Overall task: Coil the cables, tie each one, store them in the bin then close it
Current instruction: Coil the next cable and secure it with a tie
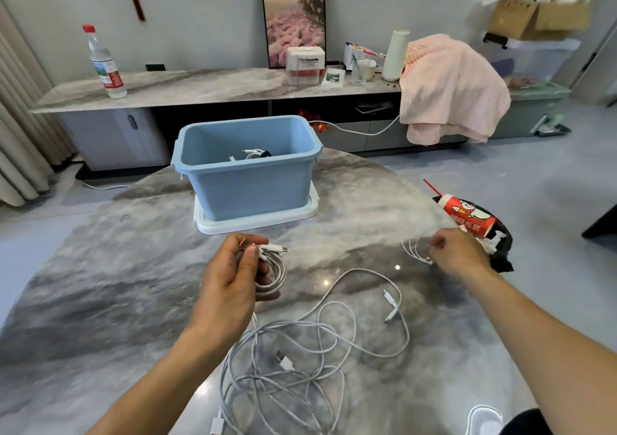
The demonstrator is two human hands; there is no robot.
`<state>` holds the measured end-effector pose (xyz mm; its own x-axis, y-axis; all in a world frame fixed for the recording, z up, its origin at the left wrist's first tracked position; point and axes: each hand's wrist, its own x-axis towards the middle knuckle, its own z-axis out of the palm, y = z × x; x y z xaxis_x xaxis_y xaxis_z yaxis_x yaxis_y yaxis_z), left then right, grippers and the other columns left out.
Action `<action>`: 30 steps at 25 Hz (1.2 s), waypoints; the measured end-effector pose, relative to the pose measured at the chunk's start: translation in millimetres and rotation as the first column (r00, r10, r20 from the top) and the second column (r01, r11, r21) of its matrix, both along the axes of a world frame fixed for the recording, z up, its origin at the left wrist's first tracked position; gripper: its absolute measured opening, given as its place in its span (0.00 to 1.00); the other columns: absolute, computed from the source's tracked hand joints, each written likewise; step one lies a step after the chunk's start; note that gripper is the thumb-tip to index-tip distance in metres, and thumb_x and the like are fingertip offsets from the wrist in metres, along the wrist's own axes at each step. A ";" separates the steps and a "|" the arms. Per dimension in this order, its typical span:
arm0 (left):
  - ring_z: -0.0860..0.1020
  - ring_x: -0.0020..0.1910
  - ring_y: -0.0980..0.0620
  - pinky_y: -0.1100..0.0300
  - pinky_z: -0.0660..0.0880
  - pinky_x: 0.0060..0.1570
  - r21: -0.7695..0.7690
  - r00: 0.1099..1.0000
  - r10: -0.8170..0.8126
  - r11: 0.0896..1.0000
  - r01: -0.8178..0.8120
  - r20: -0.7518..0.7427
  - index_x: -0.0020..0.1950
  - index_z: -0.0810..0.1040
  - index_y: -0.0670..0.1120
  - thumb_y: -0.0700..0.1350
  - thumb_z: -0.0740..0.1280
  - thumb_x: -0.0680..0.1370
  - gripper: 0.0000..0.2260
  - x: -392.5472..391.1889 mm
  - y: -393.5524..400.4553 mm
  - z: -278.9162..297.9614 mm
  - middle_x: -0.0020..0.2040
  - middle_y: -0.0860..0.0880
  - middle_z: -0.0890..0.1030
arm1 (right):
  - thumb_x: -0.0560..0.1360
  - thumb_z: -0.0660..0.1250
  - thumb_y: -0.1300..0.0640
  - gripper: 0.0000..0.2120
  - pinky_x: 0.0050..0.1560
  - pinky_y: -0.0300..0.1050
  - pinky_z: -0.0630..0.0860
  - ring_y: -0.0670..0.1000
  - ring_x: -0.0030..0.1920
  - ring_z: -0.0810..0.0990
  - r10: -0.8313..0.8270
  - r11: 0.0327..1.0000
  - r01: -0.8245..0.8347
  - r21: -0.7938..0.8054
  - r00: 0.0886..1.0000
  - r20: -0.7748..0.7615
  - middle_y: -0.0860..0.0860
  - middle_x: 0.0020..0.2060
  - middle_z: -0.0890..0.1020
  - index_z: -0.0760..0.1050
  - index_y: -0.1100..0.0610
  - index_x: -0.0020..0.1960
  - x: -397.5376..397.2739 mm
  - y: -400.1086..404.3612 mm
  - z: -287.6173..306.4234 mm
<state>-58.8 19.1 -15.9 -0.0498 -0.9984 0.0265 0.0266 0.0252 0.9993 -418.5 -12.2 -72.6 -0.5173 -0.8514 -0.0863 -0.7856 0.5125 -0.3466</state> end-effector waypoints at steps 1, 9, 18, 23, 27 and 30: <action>0.74 0.30 0.55 0.50 0.83 0.34 0.005 1.000 -0.001 1.000 0.001 -0.004 0.52 0.76 0.44 0.38 0.56 0.84 0.10 -0.4 0.8 0.8 0.31 0.51 0.74 | 0.74 0.69 0.59 0.06 0.55 0.49 0.77 0.58 0.55 0.80 -0.006 1.000 0.006 0.028 1.000 -0.022 0.53 0.54 0.84 0.80 0.48 0.47 -2.3 0.8 -4.0; 0.75 0.31 0.53 0.50 0.83 0.34 0.028 0.999 0.013 1.000 -0.012 -0.030 0.51 0.77 0.44 0.38 0.56 0.84 0.10 1.8 2.3 4.0 0.33 0.48 0.75 | 0.74 0.64 0.61 0.10 0.41 0.41 0.69 0.55 0.43 0.79 0.116 0.977 -0.070 0.201 0.967 -0.226 0.51 0.45 0.84 0.77 0.52 0.36 26.4 -3.0 -11.1; 0.74 0.32 0.51 0.45 0.82 0.37 0.027 0.999 0.013 1.000 -0.012 -0.035 0.51 0.76 0.44 0.39 0.56 0.84 0.09 3.5 -2.7 7.1 0.35 0.45 0.74 | 0.70 0.75 0.61 0.09 0.34 0.39 0.71 0.50 0.35 0.82 0.151 0.981 -0.169 0.094 0.973 0.172 0.47 0.32 0.83 0.80 0.52 0.32 29.3 -2.9 25.1; 0.75 0.31 0.53 0.46 0.83 0.36 0.004 0.999 0.038 0.999 -0.037 -0.027 0.52 0.75 0.41 0.39 0.56 0.84 0.09 8.2 -4.0 11.9 0.34 0.47 0.75 | 0.72 0.73 0.62 0.08 0.35 0.46 0.78 0.51 0.33 0.84 0.298 0.955 -0.292 -0.060 0.930 0.215 0.49 0.30 0.84 0.81 0.53 0.36 53.0 -4.1 65.0; 0.75 0.34 0.51 0.45 0.83 0.38 -0.012 0.996 0.085 0.996 -0.085 -0.004 0.52 0.76 0.43 0.40 0.56 0.84 0.09 17.4 -6.8 17.3 0.36 0.46 0.75 | 0.73 0.73 0.65 0.09 0.33 0.38 0.75 0.45 0.29 0.76 0.524 0.826 -0.387 -0.409 0.793 0.309 0.46 0.30 0.81 0.83 0.53 0.37 92.9 6.6 121.1; 0.76 0.35 0.52 0.39 0.82 0.41 -0.029 0.993 0.122 0.992 -0.122 0.002 0.54 0.75 0.44 0.41 0.57 0.84 0.08 23.3 -10.3 20.1 0.38 0.46 0.76 | 0.67 0.76 0.60 0.02 0.35 0.39 0.76 0.51 0.31 0.75 0.698 0.716 -0.390 -0.579 0.438 0.567 0.54 0.33 0.80 0.84 0.58 0.39 114.7 28.6 165.1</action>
<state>-35.5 8.8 4.2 0.0721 -0.9959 0.0552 0.0178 0.0566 0.9982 -303.8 16.4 92.5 0.1751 -0.9731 0.1496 -0.2637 -0.1927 -0.9452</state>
